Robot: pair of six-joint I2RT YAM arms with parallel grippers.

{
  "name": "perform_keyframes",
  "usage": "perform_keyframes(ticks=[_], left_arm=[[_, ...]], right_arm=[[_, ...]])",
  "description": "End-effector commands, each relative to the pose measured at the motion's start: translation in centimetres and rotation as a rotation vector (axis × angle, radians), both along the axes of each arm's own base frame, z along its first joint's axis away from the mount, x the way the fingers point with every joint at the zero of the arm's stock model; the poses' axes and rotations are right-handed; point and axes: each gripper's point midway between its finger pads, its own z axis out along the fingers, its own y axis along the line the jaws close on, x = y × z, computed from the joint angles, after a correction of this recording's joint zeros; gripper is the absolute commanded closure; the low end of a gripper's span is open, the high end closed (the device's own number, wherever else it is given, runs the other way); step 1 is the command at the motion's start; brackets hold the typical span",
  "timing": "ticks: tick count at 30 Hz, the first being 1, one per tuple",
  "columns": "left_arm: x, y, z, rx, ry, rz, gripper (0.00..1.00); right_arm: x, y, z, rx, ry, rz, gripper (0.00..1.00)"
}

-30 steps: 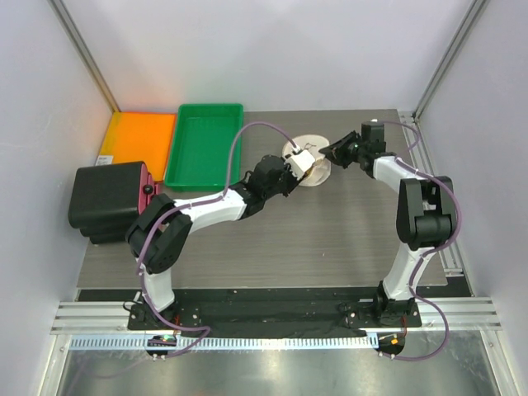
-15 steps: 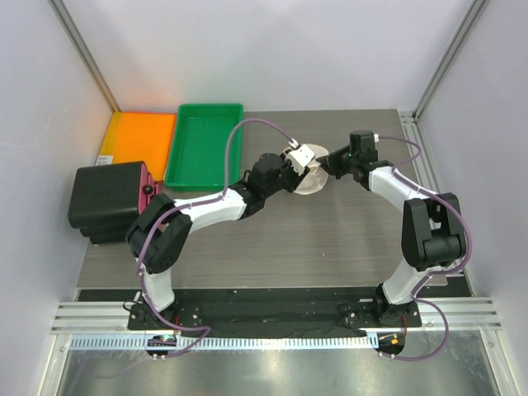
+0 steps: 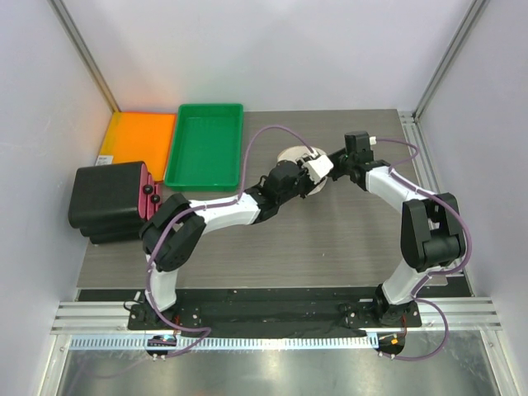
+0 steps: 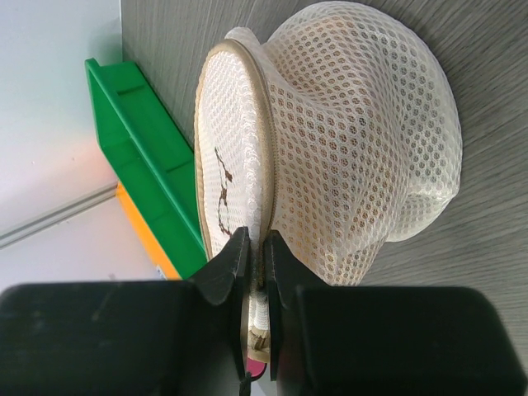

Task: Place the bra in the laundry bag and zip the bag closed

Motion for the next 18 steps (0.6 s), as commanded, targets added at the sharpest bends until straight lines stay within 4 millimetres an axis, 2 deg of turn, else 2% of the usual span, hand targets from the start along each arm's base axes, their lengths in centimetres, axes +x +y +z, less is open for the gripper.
perform_keyframes(ticks=[1,4,12,15,18], left_arm=[[1.5,-0.6,2.1,-0.002,-0.09,0.047,0.65],[1.8,-0.4,1.9,0.022,-0.104,0.068,0.66],[2.6,0.4,0.5,0.12,-0.109,0.105,0.84],[2.7,0.8,-0.1,0.149,-0.107,0.12,1.0],[2.8,1.2,-0.2,0.17,-0.109,0.131,1.0]], right_arm=[[0.6,0.5,3.9,0.024,-0.086,-0.013,0.99],[0.5,0.5,4.0,0.024,-0.087,-0.011,0.99],[0.6,0.6,4.6,0.032,-0.104,-0.006,0.99],[0.7,0.4,5.0,0.033,-0.112,-0.004,0.99],[0.8,-0.2,5.2,0.025,-0.12,-0.008,0.99]])
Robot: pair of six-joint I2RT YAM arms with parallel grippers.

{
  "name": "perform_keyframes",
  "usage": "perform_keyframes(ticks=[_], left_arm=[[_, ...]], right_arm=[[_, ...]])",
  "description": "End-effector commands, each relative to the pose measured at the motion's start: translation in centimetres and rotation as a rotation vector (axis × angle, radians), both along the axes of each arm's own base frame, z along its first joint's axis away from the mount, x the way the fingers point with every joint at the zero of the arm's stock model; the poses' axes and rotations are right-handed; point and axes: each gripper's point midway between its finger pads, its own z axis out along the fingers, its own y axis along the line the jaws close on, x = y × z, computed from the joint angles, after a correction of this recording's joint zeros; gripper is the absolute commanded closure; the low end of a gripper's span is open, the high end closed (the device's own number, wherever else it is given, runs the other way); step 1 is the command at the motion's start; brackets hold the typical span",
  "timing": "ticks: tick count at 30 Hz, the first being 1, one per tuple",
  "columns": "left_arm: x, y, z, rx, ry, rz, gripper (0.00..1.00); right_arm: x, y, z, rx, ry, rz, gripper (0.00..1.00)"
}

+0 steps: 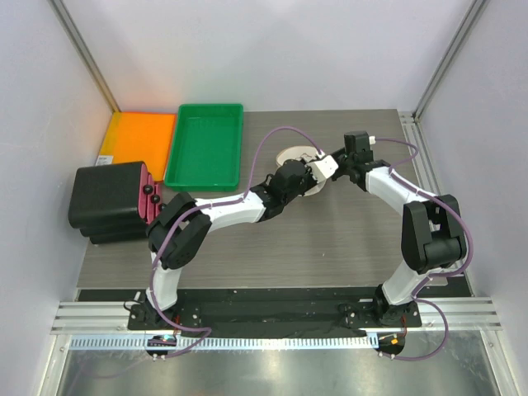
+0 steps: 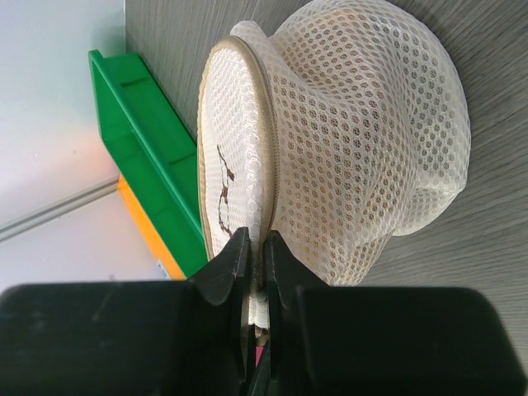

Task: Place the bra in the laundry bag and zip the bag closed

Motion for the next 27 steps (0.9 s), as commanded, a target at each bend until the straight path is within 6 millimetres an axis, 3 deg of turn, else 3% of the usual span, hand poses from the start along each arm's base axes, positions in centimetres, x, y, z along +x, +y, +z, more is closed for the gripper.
perform_keyframes(ticks=[1,7,9,11,12,14,18,22,23,24,25,27], left_arm=[[0.6,0.5,1.0,0.021,-0.04,0.038,1.0],[0.3,1.5,0.7,0.037,-0.033,0.037,1.0],[0.4,1.9,0.3,0.049,-0.022,0.043,1.0],[0.4,2.3,0.1,0.051,-0.013,0.041,1.0],[0.5,2.7,0.1,0.043,-0.006,0.046,1.0],[0.6,2.9,0.5,0.019,-0.001,0.046,1.0],[1.4,4.5,0.8,-0.044,0.037,0.074,1.0],[1.5,4.8,2.8,-0.183,0.119,0.041,1.0],[0.5,3.7,3.2,-0.226,0.175,-0.061,0.96],[1.1,4.0,4.2,-0.274,0.192,-0.071,0.78],[1.0,3.9,5.0,-0.351,0.238,-0.073,0.69],[0.7,3.6,6.3,-0.429,0.278,-0.106,0.53]], right_arm=[[1.2,-0.7,4.6,0.022,-0.115,-0.015,0.99],[2.4,-2.6,5.3,0.033,-0.162,0.027,0.99],[3.5,-4.3,5.5,0.028,-0.184,0.019,0.99],[4.3,-4.3,6.2,0.053,-0.22,0.071,0.99],[4.8,-4.9,5.4,0.064,-0.207,0.083,0.99],[5.4,-4.1,6.2,0.081,-0.238,0.17,0.99],[5.9,-3.1,5.7,0.084,-0.252,0.262,0.99],[5.1,-3.4,5.1,0.09,-0.257,0.227,0.99],[4.9,-3.4,5.0,0.088,-0.258,0.207,0.99],[4.6,-3.3,5.0,0.103,-0.25,0.195,0.99],[3.9,-2.9,4.3,0.112,-0.223,0.188,0.99],[3.4,-3.2,4.9,0.103,-0.223,0.119,0.99]])
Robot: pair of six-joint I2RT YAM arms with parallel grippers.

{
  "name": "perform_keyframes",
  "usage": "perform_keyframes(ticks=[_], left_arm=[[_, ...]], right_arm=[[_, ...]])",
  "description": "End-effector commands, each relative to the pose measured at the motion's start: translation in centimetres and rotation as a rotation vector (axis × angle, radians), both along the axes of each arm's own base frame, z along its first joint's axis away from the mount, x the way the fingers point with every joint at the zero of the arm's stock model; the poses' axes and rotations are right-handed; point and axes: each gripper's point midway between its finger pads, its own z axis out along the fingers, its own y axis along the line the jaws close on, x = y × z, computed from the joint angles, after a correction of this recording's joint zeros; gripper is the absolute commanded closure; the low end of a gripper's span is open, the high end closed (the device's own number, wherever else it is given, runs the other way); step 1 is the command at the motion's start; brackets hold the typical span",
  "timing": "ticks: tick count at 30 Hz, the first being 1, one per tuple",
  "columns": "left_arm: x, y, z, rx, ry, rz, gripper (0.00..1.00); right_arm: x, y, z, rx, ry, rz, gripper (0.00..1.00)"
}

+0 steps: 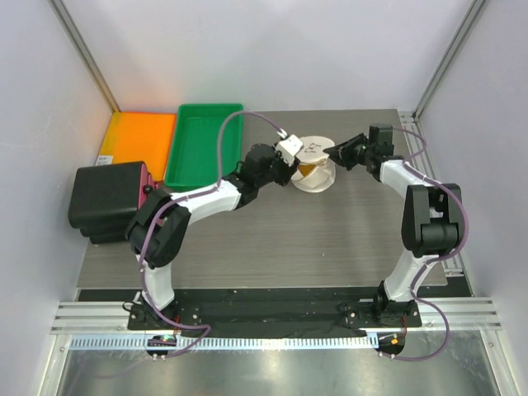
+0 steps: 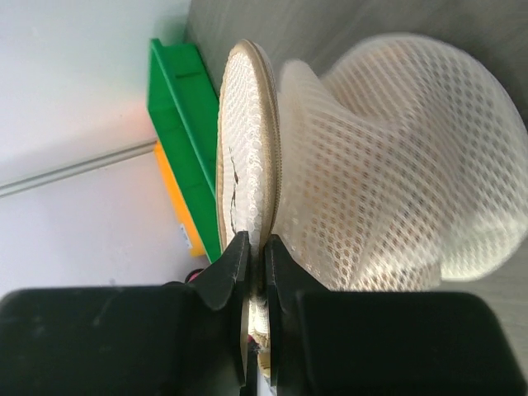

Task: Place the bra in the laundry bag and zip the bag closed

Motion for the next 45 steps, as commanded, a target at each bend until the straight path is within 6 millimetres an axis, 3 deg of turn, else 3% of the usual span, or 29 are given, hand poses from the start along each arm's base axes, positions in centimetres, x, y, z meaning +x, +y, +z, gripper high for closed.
perform_keyframes(ticks=[1,2,3,4,5,7,8,9,10,11,12,15,18,19,22,25,28,29,32,34,40,45], left_arm=[[-1.4,-2.1,7.7,-0.32,0.07,-0.119,0.5],[-1.7,-2.3,8.4,-0.366,0.091,-0.119,0.47],[-1.8,-2.4,8.8,-0.409,0.089,-0.116,0.19],[-1.9,-2.3,8.9,-0.435,0.108,-0.1,0.18],[-1.9,-2.4,9.7,-0.495,0.154,-0.07,0.18],[-1.4,-1.8,9.7,-0.529,0.237,0.022,0.24],[-1.3,-1.9,11.1,-0.552,0.253,0.039,0.25],[-1.8,-1.5,10.6,-0.566,0.354,0.096,0.26],[-1.6,-1.1,10.4,-0.567,0.395,0.146,0.26],[-1.6,-1.3,12.3,-0.584,0.413,0.149,0.26],[-2.4,-1.0,10.3,-0.538,0.522,0.199,0.28],[-3.9,-0.8,9.7,-0.52,0.637,0.222,0.32],[-3.9,0.8,9.8,-0.557,0.671,0.347,0.35],[-4.1,1.2,10.8,-0.604,0.686,0.379,0.36],[-5.2,1.6,11.3,-0.648,0.734,0.414,0.41],[-6.1,1.7,10.2,-0.619,0.726,0.446,0.42],[-7.4,-0.6,9.4,-0.556,0.755,0.309,0.55],[-7.2,-1.2,9.2,-0.515,0.742,0.274,0.68],[-7.3,-1.4,7.9,-0.41,0.72,0.249,0.75],[-7.4,-1.3,7.2,-0.377,0.708,0.24,0.75],[-6.7,-0.9,7.0,-0.298,0.6,0.247,0.63],[-6.4,-1.7,6.3,-0.212,0.561,0.171,0.64]], right_arm=[[-1.5,0.2,2.7,0.008,-0.048,-0.091,0.99],[-2.0,0.7,3.9,0.005,-0.068,-0.109,0.99],[-2.1,0.2,3.7,-0.018,-0.065,-0.168,0.99],[-2.7,0.2,3.2,-0.009,-0.04,-0.209,0.99],[-3.3,0.8,4.4,-0.008,-0.064,-0.222,0.99],[-3.7,0.1,4.2,-0.053,-0.057,-0.311,0.99],[-3.7,0.1,4.7,-0.063,-0.069,-0.33,0.99],[-4.4,0.9,5.0,-0.069,-0.066,-0.314,0.99],[-4.2,0.3,5.2,-0.105,-0.079,-0.362,0.98],[-4.2,0.2,5.4,-0.126,-0.09,-0.37,0.98],[-4.6,0.7,5.6,-0.147,-0.1,-0.368,0.98],[-4.6,0.3,6.1,-0.2,-0.13,-0.403,0.98],[-4.6,0.7,6.0,-0.229,-0.144,-0.402,0.98],[-4.8,1.1,6.0,-0.232,-0.148,-0.398,0.99],[-5.0,1.4,6.0,-0.241,-0.174,-0.41,0.99],[-5.0,1.4,6.1,-0.241,-0.177,-0.415,0.99],[-5.0,1.7,6.2,-0.242,-0.179,-0.395,0.99],[-5.0,1.7,6.2,-0.245,-0.182,-0.391,0.99],[-4.9,1.7,6.3,-0.245,-0.184,-0.393,0.99],[-4.9,1.7,6.0,-0.247,-0.179,-0.389,0.99],[-4.8,2.3,5.5,-0.246,-0.168,-0.36,0.99],[-4.8,2.6,5.8,-0.252,-0.176,-0.34,0.99]])
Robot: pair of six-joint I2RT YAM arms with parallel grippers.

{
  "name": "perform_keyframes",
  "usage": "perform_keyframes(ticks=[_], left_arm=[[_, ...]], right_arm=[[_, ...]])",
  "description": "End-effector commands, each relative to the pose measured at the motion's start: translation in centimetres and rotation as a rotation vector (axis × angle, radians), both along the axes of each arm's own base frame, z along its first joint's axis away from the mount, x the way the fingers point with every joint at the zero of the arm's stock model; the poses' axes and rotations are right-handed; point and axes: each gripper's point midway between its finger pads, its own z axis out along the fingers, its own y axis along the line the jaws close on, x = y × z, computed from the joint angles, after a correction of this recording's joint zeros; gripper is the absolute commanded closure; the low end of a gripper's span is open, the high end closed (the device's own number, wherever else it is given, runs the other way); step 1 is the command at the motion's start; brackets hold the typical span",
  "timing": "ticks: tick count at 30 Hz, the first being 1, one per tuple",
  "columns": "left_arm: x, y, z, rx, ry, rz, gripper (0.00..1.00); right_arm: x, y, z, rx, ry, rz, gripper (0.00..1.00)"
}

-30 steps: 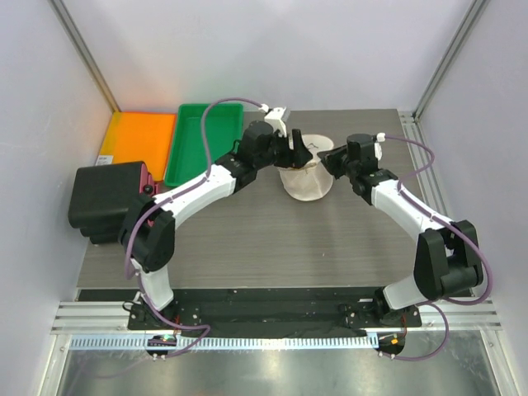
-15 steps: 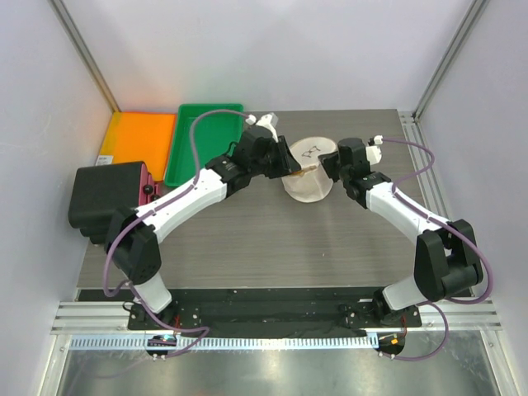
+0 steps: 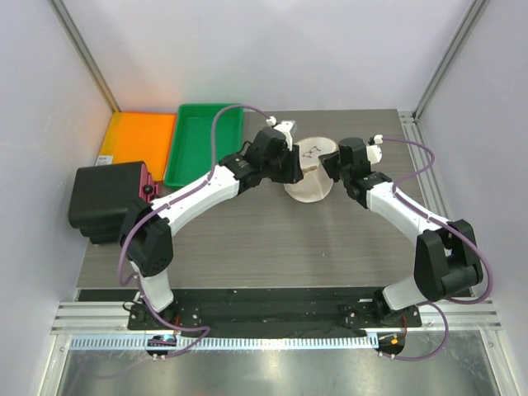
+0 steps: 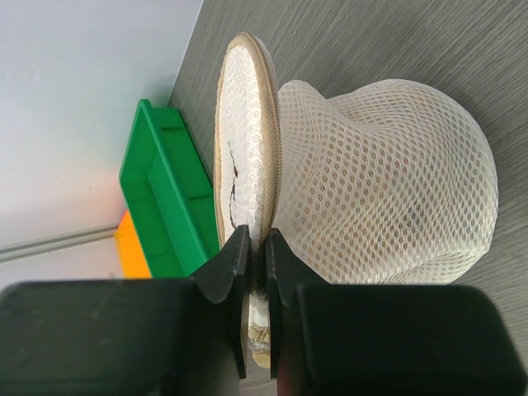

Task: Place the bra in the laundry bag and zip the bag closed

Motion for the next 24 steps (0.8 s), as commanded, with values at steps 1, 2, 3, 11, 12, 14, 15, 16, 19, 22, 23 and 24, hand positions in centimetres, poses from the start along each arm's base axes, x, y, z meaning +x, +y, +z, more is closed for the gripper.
perform_keyframes(ticks=[1,2,3,11,12,14,15,16,19,22,23,24], left_arm=[[0.7,-1.1,1.5,0.046,-0.112,-0.107,0.64],[0.6,-1.4,1.6,0.038,-0.114,-0.136,0.64],[0.4,-1.6,1.7,0.038,-0.118,-0.155,0.65],[0.7,-1.7,0.9,0.074,-0.178,-0.21,0.66],[0.8,-1.7,0.6,0.077,-0.174,-0.209,0.66],[1.1,-1.6,0.1,0.093,-0.178,-0.197,0.67],[1.2,-1.5,0.1,0.096,-0.184,-0.192,0.67],[1.4,-1.6,0.3,0.09,-0.196,-0.185,0.68],[1.8,-1.6,0.0,0.096,-0.197,-0.18,0.7],[2.0,-1.7,-0.6,0.113,-0.197,-0.176,0.71],[2.0,-1.8,-0.7,0.119,-0.199,-0.176,0.72],[2.0,-1.8,-1.0,0.131,-0.199,-0.175,0.72]], right_arm=[[1.0,0.3,2.9,-0.002,-0.09,0.009,0.99],[1.0,0.2,3.0,-0.007,-0.093,0.012,0.99],[1.0,0.3,3.2,-0.02,-0.097,0.025,0.99],[0.9,1.5,3.7,0.005,-0.095,0.088,0.99],[0.9,1.7,3.6,0.014,-0.094,0.099,0.99],[0.8,1.6,3.7,0.021,-0.095,0.091,0.99],[0.7,1.7,3.9,0.026,-0.102,0.093,0.99],[0.7,1.8,3.9,0.031,-0.101,0.095,0.99],[0.6,1.9,4.0,0.043,-0.099,0.099,0.99],[0.5,1.9,4.1,0.052,-0.099,0.097,0.99],[0.4,1.9,4.1,0.056,-0.098,0.097,0.99],[0.4,1.9,4.1,0.058,-0.098,0.094,0.99]])
